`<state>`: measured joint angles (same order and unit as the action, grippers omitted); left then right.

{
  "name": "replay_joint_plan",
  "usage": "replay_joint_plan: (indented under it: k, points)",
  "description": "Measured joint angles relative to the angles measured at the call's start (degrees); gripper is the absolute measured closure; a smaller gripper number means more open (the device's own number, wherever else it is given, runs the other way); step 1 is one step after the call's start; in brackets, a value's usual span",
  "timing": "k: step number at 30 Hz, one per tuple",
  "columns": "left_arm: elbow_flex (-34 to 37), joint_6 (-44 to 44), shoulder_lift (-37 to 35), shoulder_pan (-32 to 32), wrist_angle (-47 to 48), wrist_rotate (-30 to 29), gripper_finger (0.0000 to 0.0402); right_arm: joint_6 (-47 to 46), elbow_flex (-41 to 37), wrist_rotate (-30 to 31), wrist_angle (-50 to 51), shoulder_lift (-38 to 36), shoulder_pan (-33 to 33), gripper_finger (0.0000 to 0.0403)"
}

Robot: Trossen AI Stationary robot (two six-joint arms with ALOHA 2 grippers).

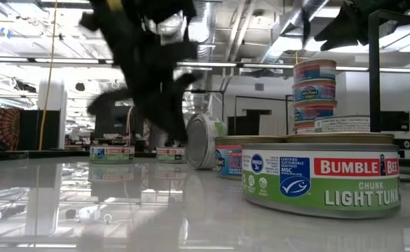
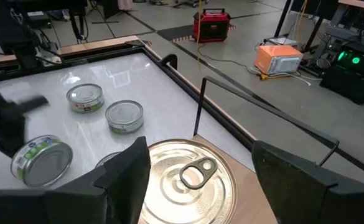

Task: Stack canned seafood by type on shelf
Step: Stack the green tuna can on the green tuna can on the shelf

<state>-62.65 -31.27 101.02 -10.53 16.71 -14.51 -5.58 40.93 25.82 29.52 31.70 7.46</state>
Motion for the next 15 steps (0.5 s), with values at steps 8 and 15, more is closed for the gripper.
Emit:
replay_joint_plan:
  k: [8, 15]
  points:
    - [-6.8, 10.0, -6.3, -1.0, 9.1, 2.5, 0.0357, -0.4, 0.0, 0.0, -0.1, 0.0, 0.0, 0.0097]
    - [-10.3, 5.7, -5.2, -0.6, 8.8, 0.2, 0.0214, -0.4, 0.0, 0.0, -0.8, 0.2, 0.0, 0.0097]
